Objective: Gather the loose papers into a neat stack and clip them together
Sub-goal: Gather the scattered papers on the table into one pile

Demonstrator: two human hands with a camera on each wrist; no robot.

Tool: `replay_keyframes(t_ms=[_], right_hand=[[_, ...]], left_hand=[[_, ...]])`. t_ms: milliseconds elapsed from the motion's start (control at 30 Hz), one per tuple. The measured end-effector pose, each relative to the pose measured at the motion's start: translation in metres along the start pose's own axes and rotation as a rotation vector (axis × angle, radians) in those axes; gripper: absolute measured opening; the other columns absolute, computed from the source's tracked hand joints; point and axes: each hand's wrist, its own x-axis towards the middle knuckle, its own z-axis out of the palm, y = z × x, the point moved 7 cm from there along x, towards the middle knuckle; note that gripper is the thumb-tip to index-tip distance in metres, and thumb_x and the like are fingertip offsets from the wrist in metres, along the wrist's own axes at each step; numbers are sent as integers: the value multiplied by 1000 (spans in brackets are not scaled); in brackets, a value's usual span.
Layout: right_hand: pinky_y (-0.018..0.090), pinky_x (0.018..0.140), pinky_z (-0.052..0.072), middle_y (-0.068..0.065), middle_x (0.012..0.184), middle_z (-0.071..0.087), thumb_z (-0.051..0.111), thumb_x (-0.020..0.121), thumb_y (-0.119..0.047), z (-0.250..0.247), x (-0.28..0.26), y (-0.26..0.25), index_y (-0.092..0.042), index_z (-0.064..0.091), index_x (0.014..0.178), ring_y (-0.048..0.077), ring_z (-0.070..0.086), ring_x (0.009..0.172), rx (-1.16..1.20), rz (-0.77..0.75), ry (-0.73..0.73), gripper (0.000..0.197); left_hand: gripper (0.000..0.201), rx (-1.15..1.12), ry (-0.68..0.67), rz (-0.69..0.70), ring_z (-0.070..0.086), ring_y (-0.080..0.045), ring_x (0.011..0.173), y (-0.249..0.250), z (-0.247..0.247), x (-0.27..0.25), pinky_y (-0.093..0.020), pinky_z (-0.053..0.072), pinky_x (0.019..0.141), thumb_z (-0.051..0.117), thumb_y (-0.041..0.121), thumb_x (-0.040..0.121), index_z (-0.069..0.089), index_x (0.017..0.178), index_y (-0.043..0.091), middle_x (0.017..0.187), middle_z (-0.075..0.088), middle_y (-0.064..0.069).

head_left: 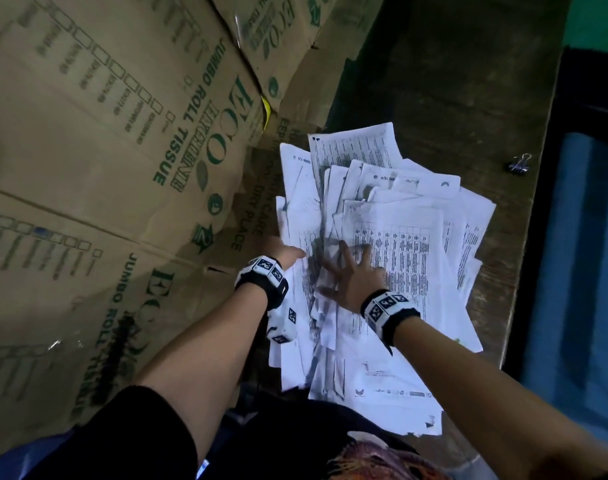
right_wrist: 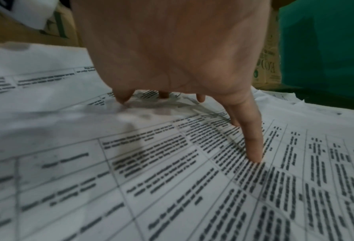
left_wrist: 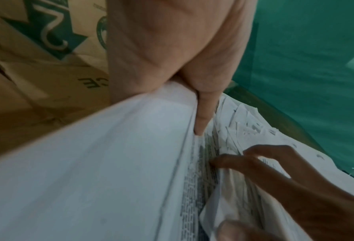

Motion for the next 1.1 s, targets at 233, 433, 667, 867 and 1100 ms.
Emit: replay_keyframes(t_ms=[233,433,667,867,1100], right_hand=[[76,94,35,12,161,-9,28,86,-74,4,-7,13,-48,-8,147,59,1,139,39,-9,79,76],[79,98,24,6,159,-22,26,89,-72,12,-11,18,-51,-25,141,52,-12,142,42,-43,89,76],[82,98,10,4,157,-28,25,84,-79,26,1,16,-51,-21,143,50,-22,139,96,-14,21,80],[78,102,2,-2,161,-13,34,85,-76,8,3,19,-59,0,143,46,-14,144,317,-26,-31,70],[53,111,29,8,141,53,26,96,-63,-58,-34,52,-23,46,142,28,47,131,1843,-63,-51,64]], left_hand=[[27,-22,182,198,67,-30,93,28,-37,-39,-35,55,80,80,16,73,66,91,1,103,70,-15],[26,54,304,379,67,-30,93,50,-82,-99,-26,47,72,75,13,78,69,94,-7,103,71,-19],[29,57,447,429,53,-17,62,54,-141,-157,-26,31,51,77,18,78,56,64,2,60,56,-7],[55,-198,429,413,57,-21,66,32,-194,-175,-32,45,59,83,49,63,50,79,7,75,59,-8],[49,-343,237,501,27,-4,28,69,-197,-191,-16,28,38,83,38,60,40,49,17,31,31,12]])
